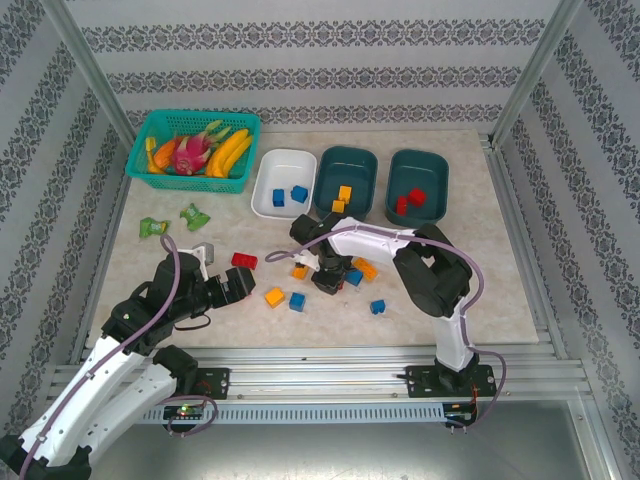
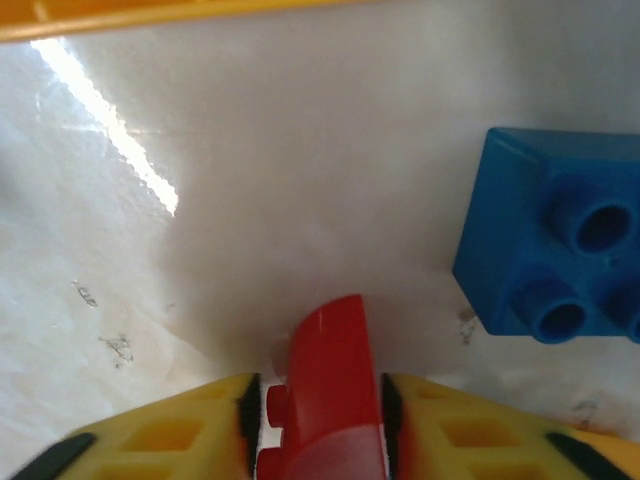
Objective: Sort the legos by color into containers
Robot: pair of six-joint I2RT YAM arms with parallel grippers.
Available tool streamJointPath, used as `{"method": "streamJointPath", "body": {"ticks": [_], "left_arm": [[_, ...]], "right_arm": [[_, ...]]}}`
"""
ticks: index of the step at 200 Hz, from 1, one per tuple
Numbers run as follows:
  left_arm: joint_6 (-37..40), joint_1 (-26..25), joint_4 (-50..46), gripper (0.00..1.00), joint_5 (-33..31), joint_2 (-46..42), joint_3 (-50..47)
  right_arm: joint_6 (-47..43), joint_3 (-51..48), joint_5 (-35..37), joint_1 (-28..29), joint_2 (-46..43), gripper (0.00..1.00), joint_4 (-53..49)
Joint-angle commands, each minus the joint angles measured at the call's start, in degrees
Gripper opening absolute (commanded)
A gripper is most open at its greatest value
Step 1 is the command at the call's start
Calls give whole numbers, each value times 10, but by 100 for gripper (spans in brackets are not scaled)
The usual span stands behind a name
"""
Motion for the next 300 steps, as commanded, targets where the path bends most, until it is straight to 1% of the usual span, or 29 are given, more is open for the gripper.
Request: {"method": "streamJointPath", "body": {"ticks": [1,30,46,60,83,108,116,130,146,172,207,247,261,273,300], "left_arm": [[-5,-3,11,94,13,1,2],[-2,-3,27,94,28,9,2],[11,-3,40,92,36,28,19],[28,-4,53,92,42,64,48],[53,-6,101,92,64,152,107],[69,-15,169,92,92,266,173],[72,-19,190,92,99,303,194],[74,-26,221,92,110,368,237],[81,-35,241,92,123,441,294],[87,-46,255,92,139,541,380],[96,-54,243,91,145,632,462],[98,-67,225,91,144,687,509],[96,-70,214,90,136,696,517],[95,-72,208,90,132,699,516],[96,-75,197,90,116,687,502]], "right_arm": [[7,10,12,4,-11,28,-5],[19,10,1,4,-51,17,-7],[37,19,3,-3,-86,15,-13],[58,29,4,-23,-123,14,-16],[101,38,15,-92,-176,12,-6],[171,47,46,-208,-198,11,4],[191,52,53,-234,-197,11,2],[225,58,62,-291,-189,12,9],[256,70,54,-340,-165,13,17],[286,112,28,-398,-95,13,14],[304,163,-2,-432,-3,13,6],[321,186,-20,-445,60,14,6],[323,188,-27,-448,72,17,6],[324,192,-31,-448,79,22,3],[323,193,-34,-448,73,42,-1]]}}
